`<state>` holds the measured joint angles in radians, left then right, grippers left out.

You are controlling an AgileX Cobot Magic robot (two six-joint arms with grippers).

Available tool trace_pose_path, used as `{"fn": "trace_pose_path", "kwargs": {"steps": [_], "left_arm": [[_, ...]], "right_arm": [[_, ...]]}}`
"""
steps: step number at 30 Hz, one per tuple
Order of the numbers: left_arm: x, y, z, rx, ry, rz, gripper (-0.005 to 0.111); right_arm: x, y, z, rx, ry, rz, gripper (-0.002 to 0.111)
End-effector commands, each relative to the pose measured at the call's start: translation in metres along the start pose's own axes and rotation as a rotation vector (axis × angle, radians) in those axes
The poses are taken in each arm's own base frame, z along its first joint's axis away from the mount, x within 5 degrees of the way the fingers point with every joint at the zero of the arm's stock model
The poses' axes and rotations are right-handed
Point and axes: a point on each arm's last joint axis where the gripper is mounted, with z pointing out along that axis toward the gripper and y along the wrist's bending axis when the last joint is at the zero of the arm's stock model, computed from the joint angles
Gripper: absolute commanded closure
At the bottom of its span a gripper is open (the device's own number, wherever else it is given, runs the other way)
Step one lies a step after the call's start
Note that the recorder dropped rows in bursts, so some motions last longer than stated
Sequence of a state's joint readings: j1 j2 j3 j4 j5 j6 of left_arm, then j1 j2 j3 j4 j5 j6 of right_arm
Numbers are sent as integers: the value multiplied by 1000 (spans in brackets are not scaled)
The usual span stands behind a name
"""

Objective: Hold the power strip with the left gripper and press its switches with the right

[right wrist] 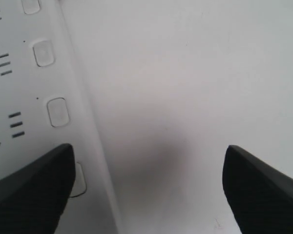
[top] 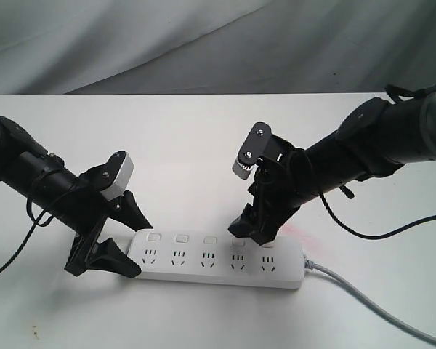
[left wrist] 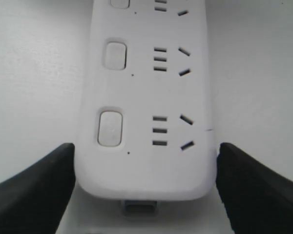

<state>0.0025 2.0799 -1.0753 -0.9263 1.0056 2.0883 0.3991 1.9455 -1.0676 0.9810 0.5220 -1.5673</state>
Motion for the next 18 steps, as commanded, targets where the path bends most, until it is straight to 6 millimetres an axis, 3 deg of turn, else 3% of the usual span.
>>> {"fn": "trace_pose_path", "kwargs": {"steps": [1, 9, 18], "left_arm": [[0, 1, 1, -3, -4, 1, 59], [0, 1, 1, -3, -4, 1, 59], [0, 1, 1, -3, -4, 1, 59]], "right_arm": [[5, 0, 5, -14, 12, 13, 33], [10, 0, 10, -23, 30, 20, 33], [30, 3, 27, -27, 97, 41, 33]]}}
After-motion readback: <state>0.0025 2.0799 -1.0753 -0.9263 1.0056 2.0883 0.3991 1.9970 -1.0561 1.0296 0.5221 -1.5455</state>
